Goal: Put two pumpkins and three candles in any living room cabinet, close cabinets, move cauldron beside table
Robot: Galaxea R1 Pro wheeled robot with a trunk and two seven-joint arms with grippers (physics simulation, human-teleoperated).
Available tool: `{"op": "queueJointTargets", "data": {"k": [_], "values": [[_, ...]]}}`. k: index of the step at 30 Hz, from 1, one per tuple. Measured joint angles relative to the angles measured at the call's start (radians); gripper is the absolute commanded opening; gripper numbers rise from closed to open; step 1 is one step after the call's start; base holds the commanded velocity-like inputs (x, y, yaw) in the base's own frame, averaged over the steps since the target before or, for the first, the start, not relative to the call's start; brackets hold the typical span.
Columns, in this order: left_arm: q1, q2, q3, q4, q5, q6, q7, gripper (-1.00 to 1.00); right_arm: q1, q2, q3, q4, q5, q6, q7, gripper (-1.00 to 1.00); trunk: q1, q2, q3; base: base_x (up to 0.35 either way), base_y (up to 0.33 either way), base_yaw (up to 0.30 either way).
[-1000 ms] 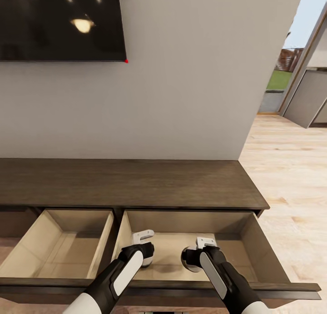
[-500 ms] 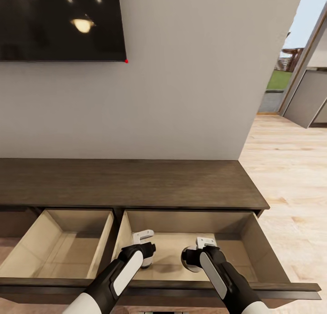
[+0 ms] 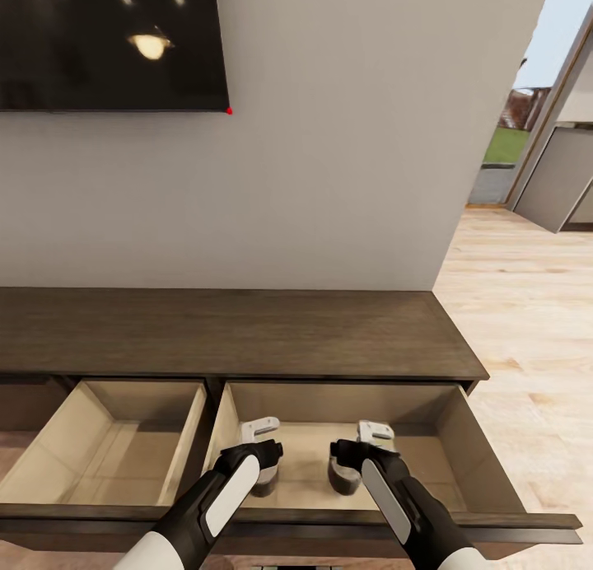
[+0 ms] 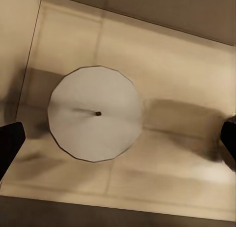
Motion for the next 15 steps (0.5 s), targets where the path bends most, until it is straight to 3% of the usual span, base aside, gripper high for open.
{"op": "queueJointTargets", "data": {"k": [4,7,15], "values": [[0.0,0.0,0.0,0.0,0.0,0.0,-0.001,1.0,-0.003,0.001,0.038,0.079,-0.002,-0.059,-0.001,1.0,0.0,0.0,0.0,0.0,0.0,0.0],[0.001,0.0,0.0,0.0,0.0,0.0,-0.001,1.0,-0.057,0.001,0.047,0.15,-0.008,-0.056,-0.001,1.0,0.0,0.0,0.0,0.0,0.0,0.0],[0.0,0.0,0.0,-0.001,0.0,0.0,-0.001,1.0,-0.087,0.0,0.05,0.172,-0.012,-0.055,-0.001,1.0,-0.001,0.0,0.008,0.0,0.0,0.0]]}}
